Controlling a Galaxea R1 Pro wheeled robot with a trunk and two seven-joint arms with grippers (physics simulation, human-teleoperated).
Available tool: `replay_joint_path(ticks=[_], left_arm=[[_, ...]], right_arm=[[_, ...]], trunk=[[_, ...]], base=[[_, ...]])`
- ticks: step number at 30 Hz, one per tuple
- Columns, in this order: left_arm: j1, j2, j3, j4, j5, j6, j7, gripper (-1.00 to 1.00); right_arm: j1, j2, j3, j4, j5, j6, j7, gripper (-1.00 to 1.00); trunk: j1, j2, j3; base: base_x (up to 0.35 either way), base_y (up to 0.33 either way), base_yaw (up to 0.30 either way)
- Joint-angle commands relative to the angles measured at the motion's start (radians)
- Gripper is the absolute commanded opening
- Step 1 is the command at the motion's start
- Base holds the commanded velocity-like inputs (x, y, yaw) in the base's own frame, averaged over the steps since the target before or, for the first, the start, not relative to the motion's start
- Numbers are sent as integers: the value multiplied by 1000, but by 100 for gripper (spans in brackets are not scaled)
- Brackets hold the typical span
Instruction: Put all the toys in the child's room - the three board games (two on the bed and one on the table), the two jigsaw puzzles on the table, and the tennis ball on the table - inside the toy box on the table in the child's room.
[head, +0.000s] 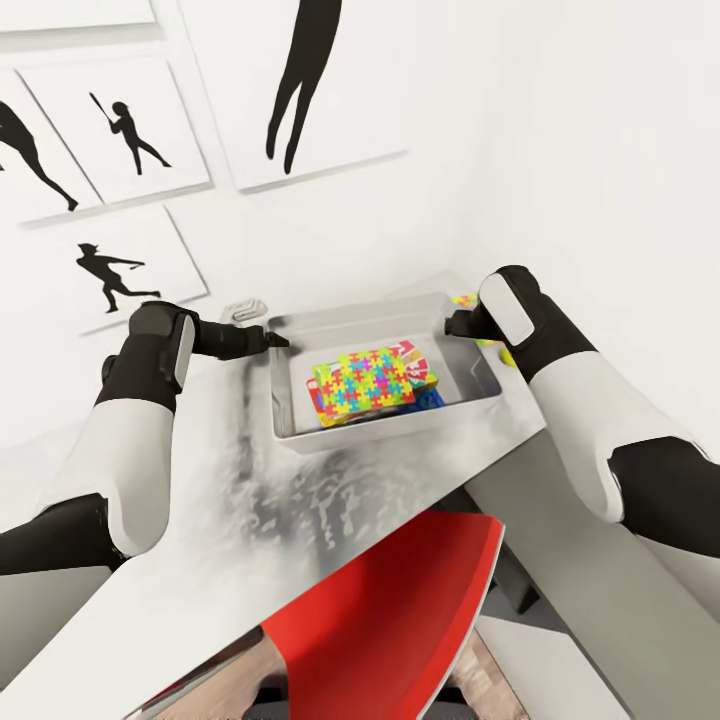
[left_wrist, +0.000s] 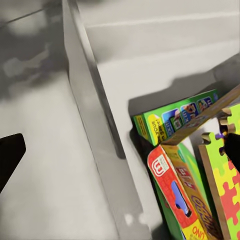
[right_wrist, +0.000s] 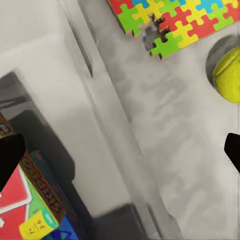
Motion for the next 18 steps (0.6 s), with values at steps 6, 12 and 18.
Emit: replay_joint_path(ticks=[6, 12, 18], left_arm=[[-1, -2, 5, -1, -10, 4, -9, 100], [-1, -2, 6, -1, -10, 4, -9, 100], [-1, -2, 6, -1, -10, 4, -9, 100]], right_arm=[[-1, -18, 6, -1, -11, 2, -9, 100], [-1, -31, 7, -1, -12, 2, -9, 100], [6, -36, 7, -1, -12, 2, -9, 100]], trunk=[[1, -2, -10], [1, -2, -18], [1, -2, -25]], base=[[0, 0, 0], [0, 0, 0], [0, 0, 0]])
